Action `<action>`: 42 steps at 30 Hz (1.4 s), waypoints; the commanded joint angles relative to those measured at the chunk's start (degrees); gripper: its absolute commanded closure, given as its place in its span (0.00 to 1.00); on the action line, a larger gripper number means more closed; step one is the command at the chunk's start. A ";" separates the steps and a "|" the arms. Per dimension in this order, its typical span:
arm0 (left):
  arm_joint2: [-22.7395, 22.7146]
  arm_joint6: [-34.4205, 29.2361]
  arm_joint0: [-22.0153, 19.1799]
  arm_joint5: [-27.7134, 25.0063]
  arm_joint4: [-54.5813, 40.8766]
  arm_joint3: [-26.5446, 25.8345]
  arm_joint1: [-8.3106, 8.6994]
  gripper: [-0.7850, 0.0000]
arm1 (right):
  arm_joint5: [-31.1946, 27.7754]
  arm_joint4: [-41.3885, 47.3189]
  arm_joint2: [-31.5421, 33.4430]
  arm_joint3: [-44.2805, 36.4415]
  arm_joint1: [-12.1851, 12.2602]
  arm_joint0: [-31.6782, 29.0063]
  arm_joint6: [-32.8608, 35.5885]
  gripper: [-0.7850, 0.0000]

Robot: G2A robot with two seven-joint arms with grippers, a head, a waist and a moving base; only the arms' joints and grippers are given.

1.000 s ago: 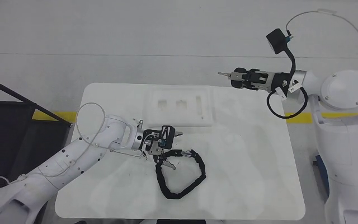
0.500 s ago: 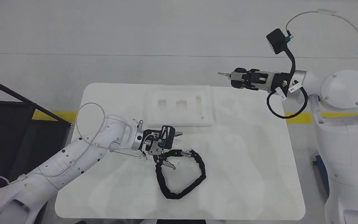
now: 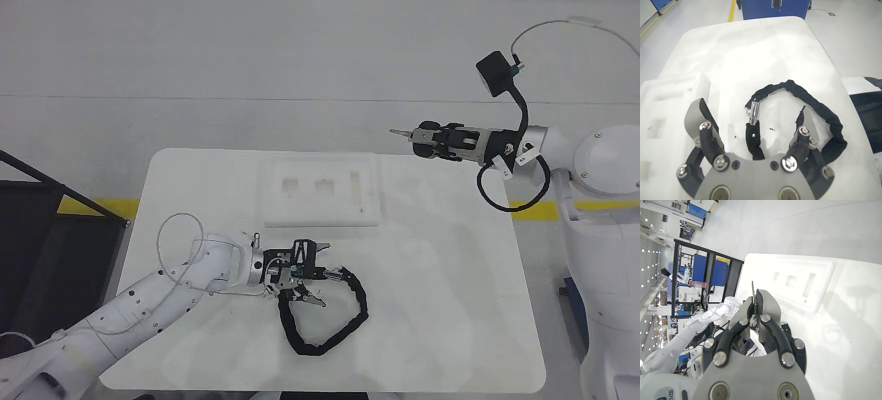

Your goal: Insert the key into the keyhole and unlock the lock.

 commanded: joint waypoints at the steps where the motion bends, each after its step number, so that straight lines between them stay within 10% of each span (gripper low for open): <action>1: 0.35 0.17 0.15 0.57 1.18 0.90 -0.62 0.00 | 0.00 0.00 0.00 0.00 0.00 0.00 0.00 1.00; 9: 1.02 -2.55 -0.79 -1.04 3.48 2.72 -3.02 0.00 | 0.00 0.00 0.00 0.00 0.00 0.00 0.00 1.00; 13: 1.01 -3.67 -1.26 -2.21 3.76 3.89 -4.04 0.26 | 0.00 0.00 0.00 0.00 0.00 0.00 0.00 1.00; 42: -1.72 -11.45 0.35 -1.49 1.56 10.07 -8.92 0.65 | 0.00 0.00 0.00 0.00 0.00 0.00 0.00 1.00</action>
